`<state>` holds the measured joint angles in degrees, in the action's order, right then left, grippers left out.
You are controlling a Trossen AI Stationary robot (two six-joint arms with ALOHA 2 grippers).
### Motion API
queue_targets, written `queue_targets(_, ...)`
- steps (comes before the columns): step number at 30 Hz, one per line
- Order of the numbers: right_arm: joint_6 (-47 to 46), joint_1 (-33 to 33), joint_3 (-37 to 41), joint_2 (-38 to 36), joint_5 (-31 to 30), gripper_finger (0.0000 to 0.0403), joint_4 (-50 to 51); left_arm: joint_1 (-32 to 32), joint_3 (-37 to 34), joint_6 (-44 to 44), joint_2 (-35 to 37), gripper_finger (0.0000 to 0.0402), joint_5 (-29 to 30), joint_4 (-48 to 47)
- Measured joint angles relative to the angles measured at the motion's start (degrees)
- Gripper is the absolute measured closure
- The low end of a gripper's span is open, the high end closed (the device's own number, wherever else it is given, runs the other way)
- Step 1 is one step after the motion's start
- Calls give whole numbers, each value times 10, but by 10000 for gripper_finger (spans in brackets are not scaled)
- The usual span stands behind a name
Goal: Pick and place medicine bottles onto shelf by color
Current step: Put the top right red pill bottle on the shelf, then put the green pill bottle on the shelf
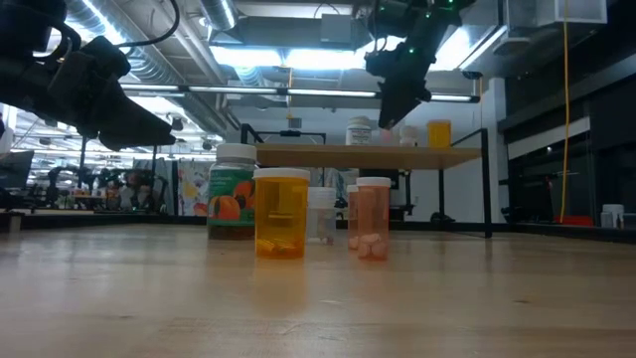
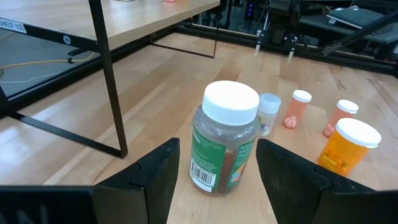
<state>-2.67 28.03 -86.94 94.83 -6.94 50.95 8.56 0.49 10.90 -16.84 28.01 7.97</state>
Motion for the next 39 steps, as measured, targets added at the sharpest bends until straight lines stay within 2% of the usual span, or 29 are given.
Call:
queue_targets(16, 16, 0, 1, 1, 1, 217, -19, 0, 0, 0, 0, 193, 0, 0)
queue_targets(25, 16, -1, -60, 2, 2, 216, -15, 0, 0, 0, 0, 193, 0, 0)
queue_targets(28, 7, -6, -87, 2, 43, 217, -1, 0, 0, 0, 0, 193, 0, 0)
queue_targets(34, 4, -72, -98, 2, 164, 218, -1, 0, 0, 0, 0, 193, 0, 0)
queue_targets(36, 18, -107, -93, 2, 166, 218, -4, 0, 0, 0, 0, 193, 0, 0)
queue_targets(39, 29, -160, -85, 2, 136, 218, 0, 0, 0, 0, 0, 193, 0, 2)
